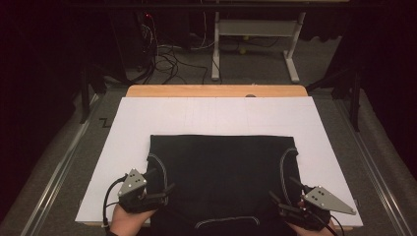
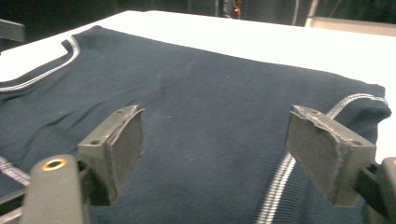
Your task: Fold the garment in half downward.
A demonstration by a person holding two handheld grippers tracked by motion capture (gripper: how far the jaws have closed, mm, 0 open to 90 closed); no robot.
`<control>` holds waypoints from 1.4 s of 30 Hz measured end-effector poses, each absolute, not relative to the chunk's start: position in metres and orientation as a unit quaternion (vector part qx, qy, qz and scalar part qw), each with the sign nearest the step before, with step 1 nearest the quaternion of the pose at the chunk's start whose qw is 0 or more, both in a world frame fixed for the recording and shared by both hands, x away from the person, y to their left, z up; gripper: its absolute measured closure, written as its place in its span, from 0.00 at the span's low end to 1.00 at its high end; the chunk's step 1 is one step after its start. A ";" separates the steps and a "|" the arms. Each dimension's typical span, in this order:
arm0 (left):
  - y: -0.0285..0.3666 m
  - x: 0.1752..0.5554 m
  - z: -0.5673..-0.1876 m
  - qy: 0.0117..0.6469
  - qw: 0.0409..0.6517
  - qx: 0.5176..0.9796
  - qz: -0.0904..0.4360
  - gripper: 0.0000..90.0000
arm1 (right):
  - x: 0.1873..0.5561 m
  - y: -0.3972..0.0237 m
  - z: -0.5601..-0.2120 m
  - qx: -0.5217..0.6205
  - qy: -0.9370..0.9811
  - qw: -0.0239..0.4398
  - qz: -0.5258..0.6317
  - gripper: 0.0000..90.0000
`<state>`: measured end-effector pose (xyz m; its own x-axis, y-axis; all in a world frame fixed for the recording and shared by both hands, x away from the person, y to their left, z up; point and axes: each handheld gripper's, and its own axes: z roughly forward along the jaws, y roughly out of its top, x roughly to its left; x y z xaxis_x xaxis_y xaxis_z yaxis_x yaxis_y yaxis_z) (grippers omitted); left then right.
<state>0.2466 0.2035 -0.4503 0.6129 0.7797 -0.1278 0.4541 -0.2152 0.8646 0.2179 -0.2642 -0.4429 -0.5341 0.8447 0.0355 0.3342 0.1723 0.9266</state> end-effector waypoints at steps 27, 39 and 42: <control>0.241 0.275 -0.449 0.445 0.481 0.735 0.175 0.00 | 0.240 -0.254 -0.432 0.398 0.713 0.277 0.506 0.00; 0.249 0.303 -0.434 0.439 0.486 0.739 0.156 0.00 | 0.255 -0.210 -0.418 0.370 0.730 0.261 0.512 0.00; 0.251 0.309 -0.431 0.444 0.492 0.733 0.154 0.00 | 0.257 -0.198 -0.417 0.361 0.735 0.258 0.513 0.00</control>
